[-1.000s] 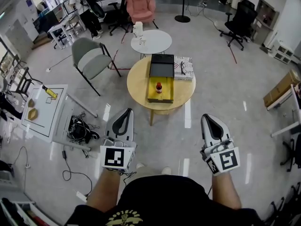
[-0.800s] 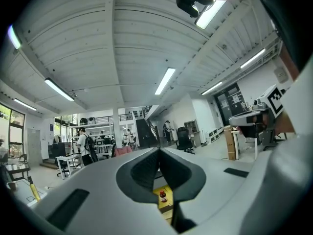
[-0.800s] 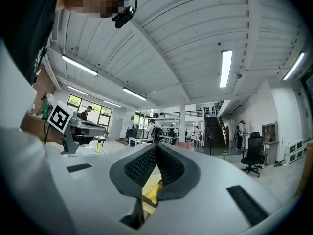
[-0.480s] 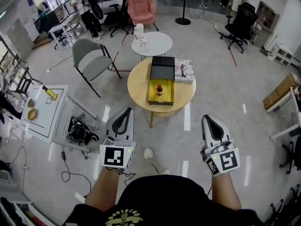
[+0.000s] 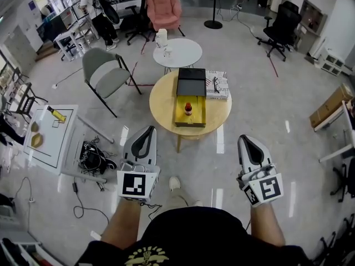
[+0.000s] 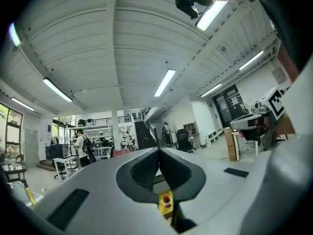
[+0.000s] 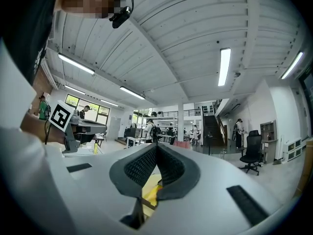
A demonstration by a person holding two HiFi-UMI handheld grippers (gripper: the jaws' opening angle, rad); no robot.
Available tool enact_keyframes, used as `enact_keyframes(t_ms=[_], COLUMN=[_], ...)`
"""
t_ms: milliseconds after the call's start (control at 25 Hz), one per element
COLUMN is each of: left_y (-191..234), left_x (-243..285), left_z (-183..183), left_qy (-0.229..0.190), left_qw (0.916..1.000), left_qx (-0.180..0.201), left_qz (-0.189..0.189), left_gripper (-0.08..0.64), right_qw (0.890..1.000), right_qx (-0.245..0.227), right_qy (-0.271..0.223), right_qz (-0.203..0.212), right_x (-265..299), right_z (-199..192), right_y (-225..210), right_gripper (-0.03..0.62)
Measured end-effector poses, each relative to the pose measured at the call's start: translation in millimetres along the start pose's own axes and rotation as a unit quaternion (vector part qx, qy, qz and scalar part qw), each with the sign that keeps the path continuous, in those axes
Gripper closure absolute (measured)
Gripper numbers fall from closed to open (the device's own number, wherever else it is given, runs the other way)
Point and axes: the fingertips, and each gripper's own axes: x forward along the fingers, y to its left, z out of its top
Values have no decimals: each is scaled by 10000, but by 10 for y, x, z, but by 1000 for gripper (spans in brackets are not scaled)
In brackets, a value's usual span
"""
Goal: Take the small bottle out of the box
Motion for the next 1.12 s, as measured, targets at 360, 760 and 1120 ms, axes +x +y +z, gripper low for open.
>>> enact_keyframes(t_ms=[360, 760, 1120], left_y=[176, 382, 626], left_x=[253, 708, 1081], left_z=[-192, -337, -301], left_qy=[106, 188, 54], left_qw=[9998, 9995, 9995], left_qx=[-139, -216, -227], left_qz=[10, -110, -207], left_gripper=[546, 546, 546], right_qw=[9999, 9994, 9993], right_qx=[0, 29, -54], right_qy=[119, 321, 343], right_qz=[-59, -91, -148], right_x=[316, 761, 1166], right_z=[-92, -198, -150], right_y=[-89, -221, -306], right_gripper=[578, 578, 578])
